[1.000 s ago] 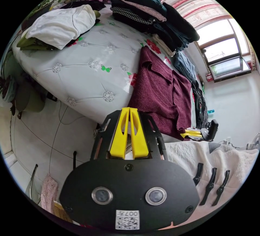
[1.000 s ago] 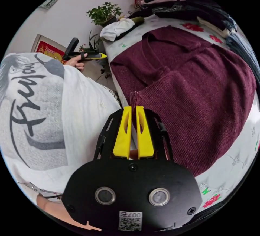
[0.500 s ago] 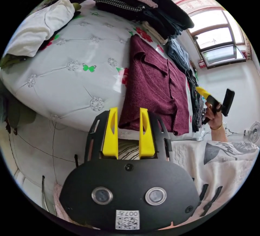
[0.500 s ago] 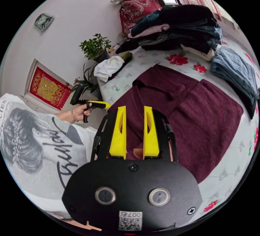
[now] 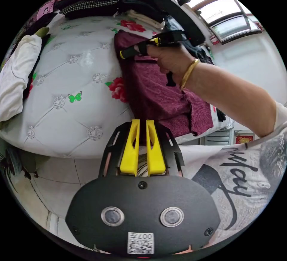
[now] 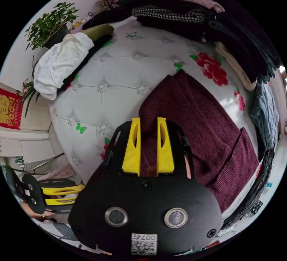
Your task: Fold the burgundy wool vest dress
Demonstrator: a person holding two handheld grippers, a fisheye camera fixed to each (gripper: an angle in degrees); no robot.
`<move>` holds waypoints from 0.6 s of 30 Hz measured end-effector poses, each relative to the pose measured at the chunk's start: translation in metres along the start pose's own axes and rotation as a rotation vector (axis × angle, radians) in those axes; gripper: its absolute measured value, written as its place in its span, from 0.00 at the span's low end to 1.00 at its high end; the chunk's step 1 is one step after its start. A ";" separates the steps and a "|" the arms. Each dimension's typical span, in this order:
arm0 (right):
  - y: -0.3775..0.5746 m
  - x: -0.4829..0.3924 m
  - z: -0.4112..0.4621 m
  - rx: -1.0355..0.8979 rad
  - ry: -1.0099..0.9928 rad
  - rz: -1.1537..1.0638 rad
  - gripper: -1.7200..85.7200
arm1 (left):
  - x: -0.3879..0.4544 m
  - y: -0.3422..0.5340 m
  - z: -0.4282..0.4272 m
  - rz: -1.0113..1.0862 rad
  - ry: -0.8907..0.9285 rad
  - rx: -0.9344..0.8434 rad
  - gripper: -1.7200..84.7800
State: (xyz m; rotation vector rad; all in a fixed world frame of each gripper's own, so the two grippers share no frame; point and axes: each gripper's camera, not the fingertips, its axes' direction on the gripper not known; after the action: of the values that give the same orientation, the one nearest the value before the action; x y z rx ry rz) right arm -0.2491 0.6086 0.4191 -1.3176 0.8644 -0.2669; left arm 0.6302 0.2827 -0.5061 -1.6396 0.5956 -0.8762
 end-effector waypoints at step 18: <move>0.311 0.448 -0.131 0.420 -0.468 0.733 0.08 | 0.288 -0.121 0.166 0.944 0.343 -0.298 0.14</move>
State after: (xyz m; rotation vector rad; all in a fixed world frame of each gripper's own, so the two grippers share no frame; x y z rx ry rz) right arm -0.1284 0.3174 -0.0451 -0.5716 0.7764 0.4073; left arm 0.9265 0.1889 -0.3376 -1.2203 1.6283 -0.3546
